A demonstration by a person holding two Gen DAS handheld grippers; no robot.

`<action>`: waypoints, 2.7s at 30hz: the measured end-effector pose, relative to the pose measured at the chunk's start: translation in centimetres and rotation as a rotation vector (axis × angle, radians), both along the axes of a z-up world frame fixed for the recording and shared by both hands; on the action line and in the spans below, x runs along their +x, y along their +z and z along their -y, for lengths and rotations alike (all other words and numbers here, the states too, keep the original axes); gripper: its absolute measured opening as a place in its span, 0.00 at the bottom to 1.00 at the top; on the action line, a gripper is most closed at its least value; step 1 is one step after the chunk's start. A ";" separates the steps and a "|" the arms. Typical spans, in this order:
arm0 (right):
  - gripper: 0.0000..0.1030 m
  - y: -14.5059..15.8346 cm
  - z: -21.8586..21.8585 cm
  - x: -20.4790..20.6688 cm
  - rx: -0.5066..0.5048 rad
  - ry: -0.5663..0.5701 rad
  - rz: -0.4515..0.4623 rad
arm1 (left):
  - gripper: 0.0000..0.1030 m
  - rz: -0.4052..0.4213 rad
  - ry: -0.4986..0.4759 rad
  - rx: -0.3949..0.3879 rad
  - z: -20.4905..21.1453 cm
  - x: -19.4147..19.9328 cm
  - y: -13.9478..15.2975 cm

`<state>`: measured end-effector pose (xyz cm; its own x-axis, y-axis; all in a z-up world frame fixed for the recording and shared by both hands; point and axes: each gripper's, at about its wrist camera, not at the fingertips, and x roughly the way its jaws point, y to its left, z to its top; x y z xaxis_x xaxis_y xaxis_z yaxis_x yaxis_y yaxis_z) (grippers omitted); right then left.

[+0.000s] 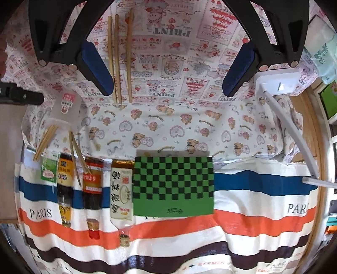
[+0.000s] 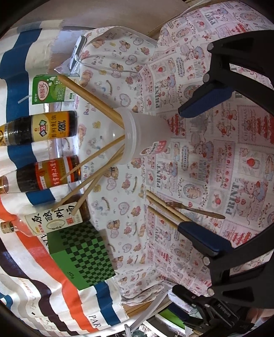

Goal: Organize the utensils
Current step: 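Move both open tools back down over the remaining chopsticks and fork, then lower the right tool onto the metal fork and close on it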

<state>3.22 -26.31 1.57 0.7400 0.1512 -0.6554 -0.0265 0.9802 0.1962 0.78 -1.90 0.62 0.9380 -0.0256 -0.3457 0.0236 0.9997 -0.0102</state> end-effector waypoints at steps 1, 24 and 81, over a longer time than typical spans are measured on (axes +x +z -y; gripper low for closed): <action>0.96 -0.1 -0.1 0.0 0.003 0.007 -0.005 | 0.99 0.006 0.006 -0.006 -0.1 -0.1 0.0; 0.74 -2.8 -4.3 0.8 -0.006 0.234 -0.179 | 0.99 -0.021 0.078 -0.083 -2.1 0.4 -0.2; 0.03 -6.6 -7.9 5.0 -0.163 0.178 -0.248 | 0.99 -0.031 0.084 -0.041 -1.2 0.6 -0.2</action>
<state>8.23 -18.43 -5.02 0.5262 0.1419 -0.8384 -0.1714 0.9834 0.0589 1.39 -0.70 0.47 0.9263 0.0378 -0.3749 -0.0610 0.9969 -0.0502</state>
